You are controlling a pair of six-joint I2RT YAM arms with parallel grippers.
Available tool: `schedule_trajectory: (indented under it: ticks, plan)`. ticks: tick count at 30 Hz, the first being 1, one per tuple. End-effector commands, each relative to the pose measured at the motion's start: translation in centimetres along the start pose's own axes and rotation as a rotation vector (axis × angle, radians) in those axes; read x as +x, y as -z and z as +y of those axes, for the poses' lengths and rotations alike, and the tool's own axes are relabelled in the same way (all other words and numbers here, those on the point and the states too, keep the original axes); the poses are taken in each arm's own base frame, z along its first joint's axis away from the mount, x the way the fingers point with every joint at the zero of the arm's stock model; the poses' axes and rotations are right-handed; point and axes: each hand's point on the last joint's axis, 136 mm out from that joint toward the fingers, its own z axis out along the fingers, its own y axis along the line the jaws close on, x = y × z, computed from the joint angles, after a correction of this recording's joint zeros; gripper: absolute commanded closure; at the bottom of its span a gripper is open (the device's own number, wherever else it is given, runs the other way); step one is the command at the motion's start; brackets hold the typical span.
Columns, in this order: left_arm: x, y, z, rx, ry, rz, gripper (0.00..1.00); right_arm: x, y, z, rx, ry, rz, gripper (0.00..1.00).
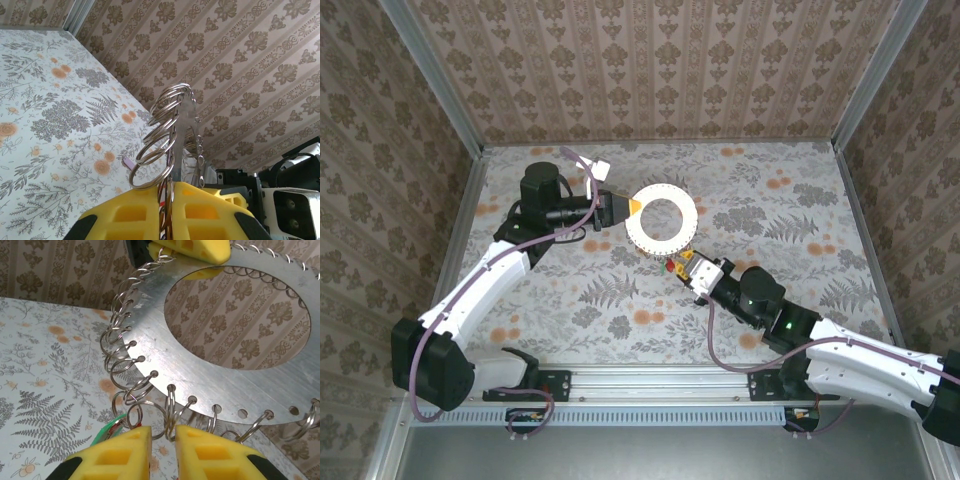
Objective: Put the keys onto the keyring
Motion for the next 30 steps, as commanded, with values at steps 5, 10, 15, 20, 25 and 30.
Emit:
schedule_trajectory:
  ticks: [5,10,15,20,25,30]
  plan:
    - [-1.5,0.8,-1.9,0.029,-0.064,-0.039,1.0,-0.6,0.2,-1.4,0.061,0.011,-0.009,0.83]
    - [-1.5,0.8,-2.0,0.032,-0.066,-0.04,1.0,-0.1,0.3,-1.8,0.088,0.015,0.01,0.83]
    - [-1.5,0.8,-2.0,0.033,-0.066,-0.04,1.0,0.1,0.3,-2.1,0.095,0.015,0.016,0.85]
    - [-1.5,0.8,-2.0,0.034,-0.061,-0.041,1.0,-0.2,0.3,-2.1,0.096,0.005,0.001,0.85]
    - [-1.4,0.8,-1.9,0.034,-0.052,-0.045,1.0,-0.3,-0.1,-2.1,0.094,-0.006,-0.006,0.85]
    - [-1.4,0.8,-1.9,0.036,-0.047,-0.052,1.0,-0.7,-0.4,-2.2,0.099,-0.02,-0.029,0.84]
